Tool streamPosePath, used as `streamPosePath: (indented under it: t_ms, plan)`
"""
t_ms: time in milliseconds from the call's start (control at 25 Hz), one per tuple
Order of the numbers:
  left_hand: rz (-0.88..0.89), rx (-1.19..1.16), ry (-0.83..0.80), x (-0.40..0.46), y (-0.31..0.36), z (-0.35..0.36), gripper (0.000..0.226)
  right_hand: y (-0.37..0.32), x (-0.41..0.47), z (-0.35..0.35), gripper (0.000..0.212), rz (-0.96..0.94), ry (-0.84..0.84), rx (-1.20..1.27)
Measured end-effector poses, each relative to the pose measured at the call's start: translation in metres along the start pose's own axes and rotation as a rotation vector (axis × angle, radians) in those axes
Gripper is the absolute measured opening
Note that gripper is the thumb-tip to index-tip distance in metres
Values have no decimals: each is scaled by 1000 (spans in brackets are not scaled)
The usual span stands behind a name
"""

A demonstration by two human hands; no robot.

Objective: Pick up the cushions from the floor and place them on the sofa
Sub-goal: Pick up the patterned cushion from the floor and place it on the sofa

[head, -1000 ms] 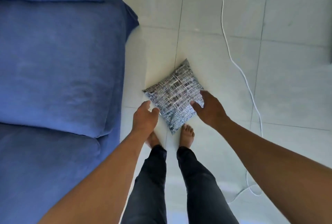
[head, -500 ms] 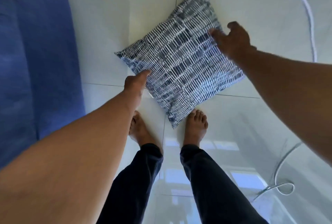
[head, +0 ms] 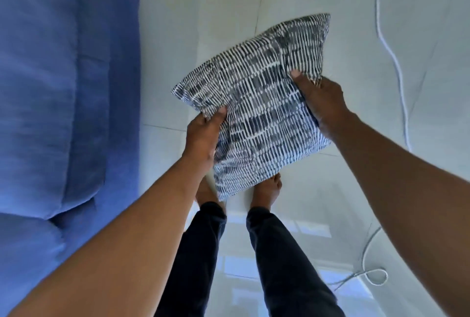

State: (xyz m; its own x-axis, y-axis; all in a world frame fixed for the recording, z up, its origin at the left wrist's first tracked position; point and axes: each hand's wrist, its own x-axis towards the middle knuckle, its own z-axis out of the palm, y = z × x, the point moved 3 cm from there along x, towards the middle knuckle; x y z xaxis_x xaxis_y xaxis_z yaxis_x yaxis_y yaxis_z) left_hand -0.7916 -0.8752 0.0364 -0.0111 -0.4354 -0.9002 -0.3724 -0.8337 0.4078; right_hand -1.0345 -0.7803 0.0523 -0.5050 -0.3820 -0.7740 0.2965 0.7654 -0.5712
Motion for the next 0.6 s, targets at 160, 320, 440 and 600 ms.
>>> streamPosePath:
  t_ms: [160,320,440,600]
  plan:
    - [164,-3,36,-117,86,-45,6,-94,-96,-32,22,-121,79,131]
    - [309,-18,59,-230,168,-91,13,-197,-186,-47,31,-215,34,117]
    - [424,-83,68,-292,216,-130,5,-276,-249,-41,43,-285,19,92]
    - [469,-229,71,-324,251,-185,13,-346,-291,-6,31,-371,-53,42]
